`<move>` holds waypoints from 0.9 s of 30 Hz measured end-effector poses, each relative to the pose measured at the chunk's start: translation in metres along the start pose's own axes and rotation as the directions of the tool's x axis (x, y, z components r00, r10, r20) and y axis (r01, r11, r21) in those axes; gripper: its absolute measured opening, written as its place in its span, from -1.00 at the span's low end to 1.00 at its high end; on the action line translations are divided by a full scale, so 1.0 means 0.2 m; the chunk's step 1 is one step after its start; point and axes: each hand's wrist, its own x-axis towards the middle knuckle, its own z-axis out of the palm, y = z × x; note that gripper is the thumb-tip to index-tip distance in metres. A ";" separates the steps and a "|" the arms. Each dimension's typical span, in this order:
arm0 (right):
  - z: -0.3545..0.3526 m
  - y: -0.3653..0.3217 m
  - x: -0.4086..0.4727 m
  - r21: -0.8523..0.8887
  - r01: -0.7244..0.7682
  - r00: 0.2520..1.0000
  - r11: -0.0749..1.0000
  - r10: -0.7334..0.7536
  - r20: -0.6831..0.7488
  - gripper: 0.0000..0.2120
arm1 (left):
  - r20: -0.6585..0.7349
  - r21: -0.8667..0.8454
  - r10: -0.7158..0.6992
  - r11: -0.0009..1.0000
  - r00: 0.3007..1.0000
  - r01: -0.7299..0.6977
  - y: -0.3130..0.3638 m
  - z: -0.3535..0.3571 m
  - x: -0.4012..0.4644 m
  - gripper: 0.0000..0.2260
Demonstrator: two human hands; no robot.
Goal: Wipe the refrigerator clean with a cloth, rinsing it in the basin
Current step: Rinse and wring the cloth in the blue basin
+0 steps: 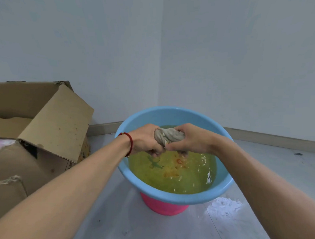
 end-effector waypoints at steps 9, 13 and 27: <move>0.06 -0.04 0.02 -0.440 0.156 0.983 0.884 -0.184 -0.022 -0.57 | 0.232 -0.068 -0.255 0.958 0.939 0.278 0.01 0.01 0.02 -0.83; 0.03 0.06 -0.01 0.521 -0.033 0.996 0.853 0.069 -0.049 -0.49 | -0.073 0.438 0.038 0.899 0.997 -0.002 0.06 0.00 0.02 -0.83; 0.18 0.02 0.07 0.005 -0.152 0.988 0.988 0.152 -0.008 -0.84 | 0.113 0.956 0.268 0.232 0.957 -0.178 0.09 -0.03 0.10 -0.86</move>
